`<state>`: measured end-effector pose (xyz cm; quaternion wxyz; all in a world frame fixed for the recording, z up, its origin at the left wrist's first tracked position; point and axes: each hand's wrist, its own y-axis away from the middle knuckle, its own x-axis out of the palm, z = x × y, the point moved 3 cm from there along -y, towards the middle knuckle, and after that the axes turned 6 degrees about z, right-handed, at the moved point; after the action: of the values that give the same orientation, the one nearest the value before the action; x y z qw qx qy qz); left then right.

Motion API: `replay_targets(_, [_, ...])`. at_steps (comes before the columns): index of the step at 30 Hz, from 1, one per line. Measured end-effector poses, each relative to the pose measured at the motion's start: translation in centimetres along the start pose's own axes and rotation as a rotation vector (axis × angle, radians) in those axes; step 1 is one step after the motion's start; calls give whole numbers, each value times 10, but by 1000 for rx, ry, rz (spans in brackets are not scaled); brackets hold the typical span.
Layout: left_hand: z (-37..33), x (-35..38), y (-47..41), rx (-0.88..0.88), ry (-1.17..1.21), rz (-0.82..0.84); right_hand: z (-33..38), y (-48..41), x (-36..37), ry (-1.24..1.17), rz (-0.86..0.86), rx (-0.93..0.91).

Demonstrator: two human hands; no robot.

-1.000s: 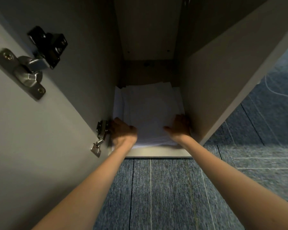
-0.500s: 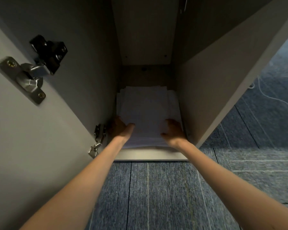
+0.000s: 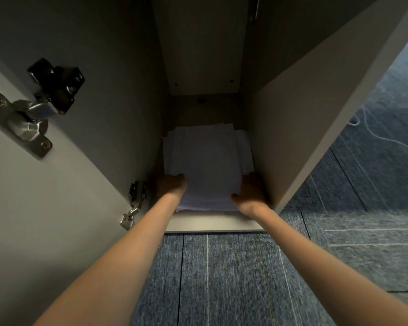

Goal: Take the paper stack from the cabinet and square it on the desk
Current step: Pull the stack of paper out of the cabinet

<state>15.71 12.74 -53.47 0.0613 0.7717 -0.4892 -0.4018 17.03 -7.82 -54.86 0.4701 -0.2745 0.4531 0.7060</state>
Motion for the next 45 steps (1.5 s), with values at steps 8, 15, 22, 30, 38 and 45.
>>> replay_targets(8, [2, -8, -6, 14, 593, 342, -1, 4, 3, -15, -60, -7])
replay_targets(15, [11, 3, 2, -40, 402, 415, -6, 0, 4, 9, -13, 0])
replay_targets(22, [5, -8, 23, 78, 482, -6, 2, -9, -5, -659, -160, 103])
replay_targets(30, [1, -29, 37, 119, 514, -36, 23, 11, -39, -1013, -81, 62])
replay_targets(38, [-41, -59, 106, 97, 506, 16, 69, 90, -103, -592, -184, -2])
replay_targets(45, [-70, -111, 196, -75, 432, 131, 106, 193, -172, -448, -110, 128])
